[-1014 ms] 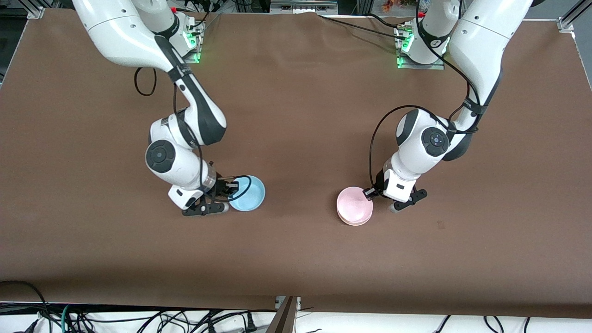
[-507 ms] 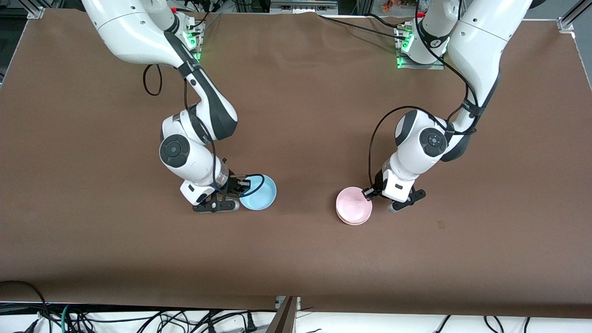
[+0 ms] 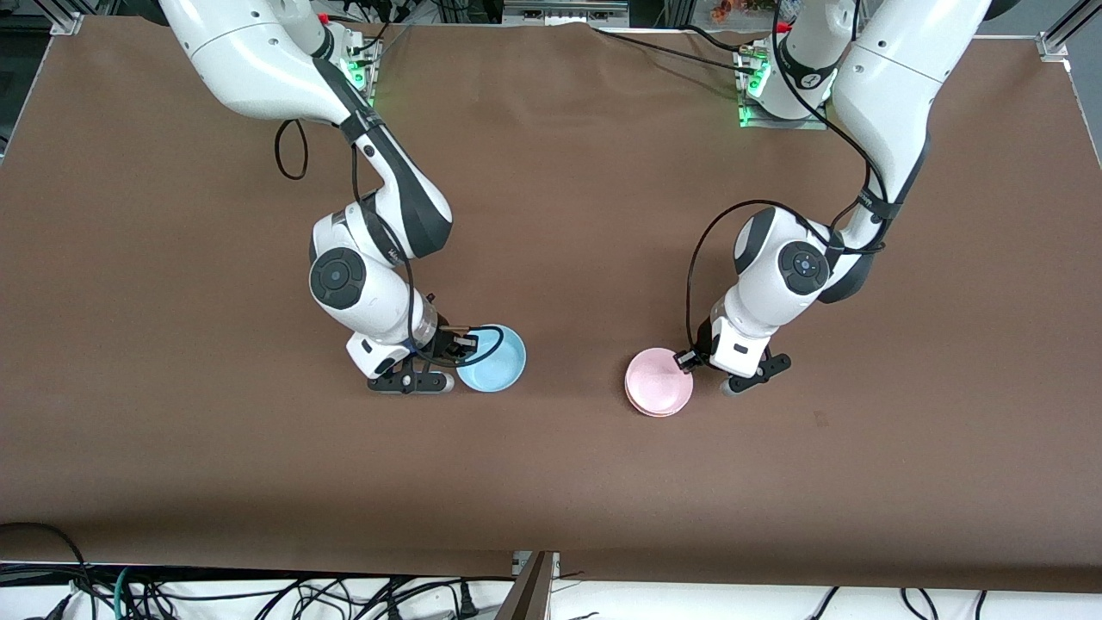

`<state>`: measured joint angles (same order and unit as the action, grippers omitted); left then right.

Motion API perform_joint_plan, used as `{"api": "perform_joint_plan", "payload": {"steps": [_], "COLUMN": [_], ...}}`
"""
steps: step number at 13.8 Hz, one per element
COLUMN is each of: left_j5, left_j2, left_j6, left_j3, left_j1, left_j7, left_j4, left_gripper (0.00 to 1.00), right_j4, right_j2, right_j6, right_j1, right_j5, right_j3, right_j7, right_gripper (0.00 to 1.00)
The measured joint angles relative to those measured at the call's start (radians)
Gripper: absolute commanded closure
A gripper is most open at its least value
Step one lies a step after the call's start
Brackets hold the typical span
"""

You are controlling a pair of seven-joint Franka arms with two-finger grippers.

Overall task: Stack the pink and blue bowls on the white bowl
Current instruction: 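Release the pink bowl with the left gripper while the right gripper carries blue, then lower the blue bowl into the pink bowl with the right gripper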

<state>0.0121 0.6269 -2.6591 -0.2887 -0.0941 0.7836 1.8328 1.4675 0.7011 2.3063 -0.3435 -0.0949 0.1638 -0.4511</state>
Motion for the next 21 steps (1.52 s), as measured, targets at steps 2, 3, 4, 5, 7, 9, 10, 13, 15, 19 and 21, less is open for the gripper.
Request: {"api": "perform_joint_plan", "payload": {"steps": [2, 3, 4, 5, 7, 9, 10, 13, 15, 19, 21], "left_j5": [0.0, 0.0, 0.0, 0.0, 0.0, 0.0, 0.0, 0.0, -0.001, -0.003, -0.003], "left_j2": [0.0, -0.001, -0.002, -0.003, -0.007, -0.024, -0.037, -0.069, -0.08, -0.084, -0.087], "left_j6": [-0.007, -0.008, -0.008, -0.008, -0.008, 0.0, 0.033, 0.248, 0.387, 0.54, 0.585], "left_j3": [0.001, 0.001, 0.002, 0.002, 0.002, 0.004, 0.005, 0.011, 0.013, 0.013, 0.012], "left_j1": [0.0, 0.0, 0.0, 0.0, 0.001, 0.007, 0.011, 0.023, 0.05, 0.136, 0.189], "left_j7": [0.002, 0.006, 0.012, 0.016, 0.02, 0.021, 0.022, 0.025, 0.025, -0.059, -0.144], "left_j4": [-0.003, -0.008, -0.014, -0.019, -0.03, -0.045, -0.063, -0.191, -0.296, -0.426, -0.454], "left_gripper": [0.72, 0.72, 0.78, 0.83, 0.96, 1.0, 1.0, 1.0, 1.0, 1.0, 1.0], "right_j4": [-0.014, -0.019, -0.023, -0.03, -0.062, -0.107, -0.13, -0.217, -0.279, -0.386, -0.422], "right_j2": [0.005, 0.01, 0.014, 0.018, 0.033, 0.057, 0.07, 0.115, 0.153, 0.243, 0.282], "right_j6": [0.0, 0.0, 0.001, 0.002, 0.003, 0.004, 0.004, 0.006, 0.009, 0.091, 0.145], "right_j1": [-0.007, -0.013, -0.018, -0.026, -0.048, -0.077, -0.092, -0.138, -0.173, -0.237, -0.263], "right_j5": [0.0, 0.0, 0.0, 0.0, 0.0, -0.001, -0.004, -0.014, -0.014, -0.015, -0.015], "right_j3": [0.003, 0.003, 0.004, 0.004, 0.005, 0.006, 0.006, 0.006, 0.007, 0.007, 0.006], "right_j7": [-0.022, -0.028, -0.039, -0.057, -0.108, -0.164, -0.192, -0.275, -0.316, -0.404, -0.439], "right_gripper": [1.0, 1.0, 1.0, 1.0, 1.0, 1.0, 1.0, 1.0, 1.0, 1.0, 1.0]}}
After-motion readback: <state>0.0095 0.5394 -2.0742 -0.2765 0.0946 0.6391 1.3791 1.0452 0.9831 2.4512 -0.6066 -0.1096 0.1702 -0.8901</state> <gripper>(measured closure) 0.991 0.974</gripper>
